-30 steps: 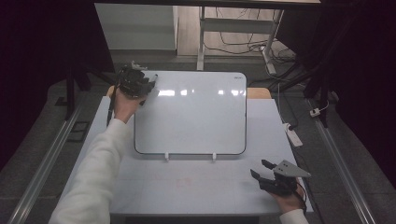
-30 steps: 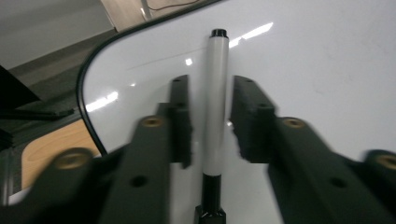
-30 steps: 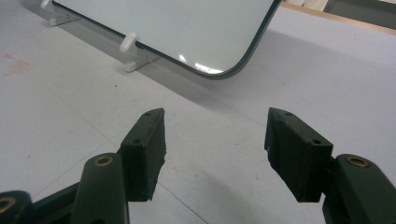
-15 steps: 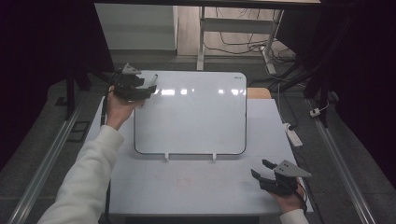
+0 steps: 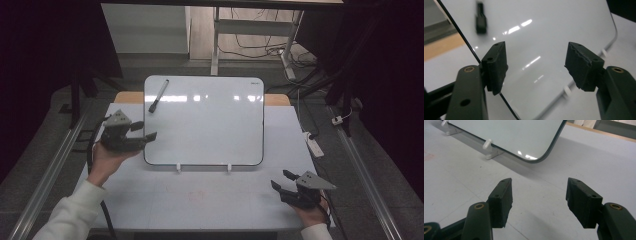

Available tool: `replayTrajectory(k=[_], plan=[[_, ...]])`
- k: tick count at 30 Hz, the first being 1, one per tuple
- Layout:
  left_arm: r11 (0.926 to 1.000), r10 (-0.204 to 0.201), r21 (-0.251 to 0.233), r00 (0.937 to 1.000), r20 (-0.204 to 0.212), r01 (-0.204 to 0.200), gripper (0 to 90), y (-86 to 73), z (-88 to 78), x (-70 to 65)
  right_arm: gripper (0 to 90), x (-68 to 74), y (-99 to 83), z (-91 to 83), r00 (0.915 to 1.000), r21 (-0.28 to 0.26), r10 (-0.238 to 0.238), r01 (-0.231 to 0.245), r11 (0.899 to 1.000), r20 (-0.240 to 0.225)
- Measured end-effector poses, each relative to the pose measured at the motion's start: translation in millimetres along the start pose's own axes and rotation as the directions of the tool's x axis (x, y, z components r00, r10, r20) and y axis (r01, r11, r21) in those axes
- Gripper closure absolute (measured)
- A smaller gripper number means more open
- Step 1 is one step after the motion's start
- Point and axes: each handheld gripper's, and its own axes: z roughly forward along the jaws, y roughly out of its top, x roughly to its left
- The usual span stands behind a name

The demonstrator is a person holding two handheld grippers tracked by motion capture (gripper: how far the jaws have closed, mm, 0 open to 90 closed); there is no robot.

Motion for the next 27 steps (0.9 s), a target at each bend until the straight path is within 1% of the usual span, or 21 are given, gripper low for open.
replayTrajectory(k=[1,4,7,10,15,17,18,20,24,27], plan=[[1.0,-0.001,0.006,0.9999,0.014,0.001,33.5,-9.0,-2.5,-4.4,37.7,-0.8,0.3,-0.1,1.0,-0.002,0.0,0.0,1.0,0.001],[0.9999,-0.001,0.014,0.9993,0.038,0.0,32.7,-29.6,-7.3,-14.4,37.8,-2.8,1.2,-0.1,1.0,-0.008,-0.005,0.005,1.0,-0.008],[0.9997,-0.021,0.014,0.9981,0.058,0.02,32.5,-48.5,-10.3,-20.6,37.8,-2.5,1.8,0.6,0.9994,-0.009,-0.025,0.025,1.0,-0.022],[0.9994,-0.033,0.013,0.9979,0.056,0.032,32.4,-64.6,-12.2,-25.6,37.9,-2.3,3.2,2.4,0.9987,-0.014,-0.031,0.03,0.999,-0.039],[0.9964,-0.085,0.015,0.9939,0.07,0.084,32.3,-96.4,-13.8,-32.7,38.0,-1.4,5.2,7.0,0.9972,-0.012,-0.041,0.04,0.999,-0.062],[0.9949,-0.1,0.021,0.9923,0.074,0.098,32.1,-106.3,-14.6,-34.2,38.1,-1.4,5.2,9.2,0.9967,-0.007,-0.044,0.043,0.999,-0.068],[0.9945,-0.103,0.024,0.9917,0.077,0.102,32.1,-109.9,-15.0,-34.5,38.1,-1.6,5.2,10.4,0.9964,-0.006,-0.046,0.046,0.999,-0.071],[0.9948,-0.099,0.031,0.9924,0.073,0.097,32.0,-114.3,-15.0,-35.2,38.1,-1.6,5.3,12.2,0.9958,-0.003,-0.049,0.049,0.999,-0.077],[0.9948,-0.099,0.033,0.9929,0.066,0.097,31.7,-117.0,-13.3,-34.9,38.1,-1.1,6.5,13.9,0.9949,0.001,-0.06,0.06,0.998,-0.082],[0.9944,-0.098,0.045,0.9931,0.064,0.095,30.8,-118.2,-9.8,-34.7,38.1,-0.7,7.6,13.2,0.9946,-0.004,-0.065,0.065,0.998,-0.081]])
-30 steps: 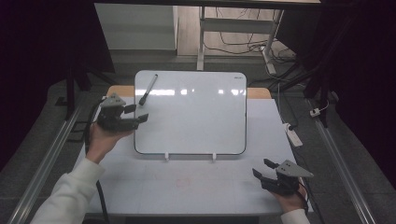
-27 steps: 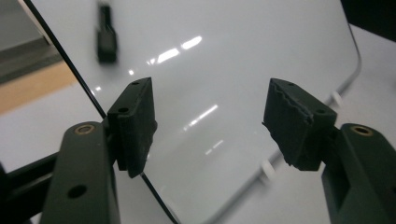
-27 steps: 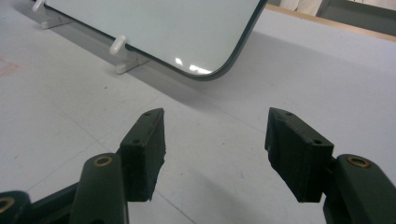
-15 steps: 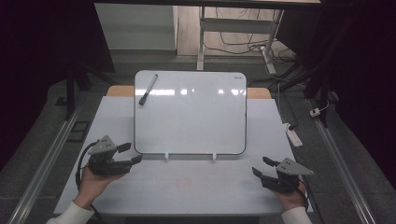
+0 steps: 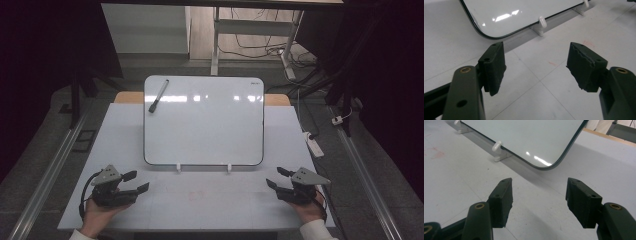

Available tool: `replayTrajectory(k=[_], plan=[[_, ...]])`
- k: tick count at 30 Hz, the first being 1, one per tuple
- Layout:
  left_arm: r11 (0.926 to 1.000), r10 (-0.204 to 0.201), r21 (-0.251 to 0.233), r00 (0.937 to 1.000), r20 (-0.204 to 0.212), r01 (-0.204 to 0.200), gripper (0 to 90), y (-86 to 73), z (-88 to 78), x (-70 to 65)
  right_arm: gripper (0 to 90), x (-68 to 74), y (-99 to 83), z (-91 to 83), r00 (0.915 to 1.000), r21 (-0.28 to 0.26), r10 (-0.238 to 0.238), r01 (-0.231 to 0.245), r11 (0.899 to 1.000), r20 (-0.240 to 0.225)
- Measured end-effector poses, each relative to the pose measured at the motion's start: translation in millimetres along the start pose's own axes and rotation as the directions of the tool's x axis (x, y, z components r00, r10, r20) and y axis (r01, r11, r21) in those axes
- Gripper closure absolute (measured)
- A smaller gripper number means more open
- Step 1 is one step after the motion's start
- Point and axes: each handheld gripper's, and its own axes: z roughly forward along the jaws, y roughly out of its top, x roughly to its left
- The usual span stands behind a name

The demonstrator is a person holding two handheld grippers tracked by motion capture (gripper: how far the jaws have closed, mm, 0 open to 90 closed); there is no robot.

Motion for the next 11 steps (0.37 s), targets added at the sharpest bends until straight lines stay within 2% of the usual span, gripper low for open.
replayTrajectory(k=[11], plan=[[0.9999,-0.003,0.011,1.0,-0.001,0.003,29.7,-1.2,2.6,1.3,38.1,0.7,0.8,-1.1,1.0,-0.003,0.001,-0.001,1.0,-0.003]])
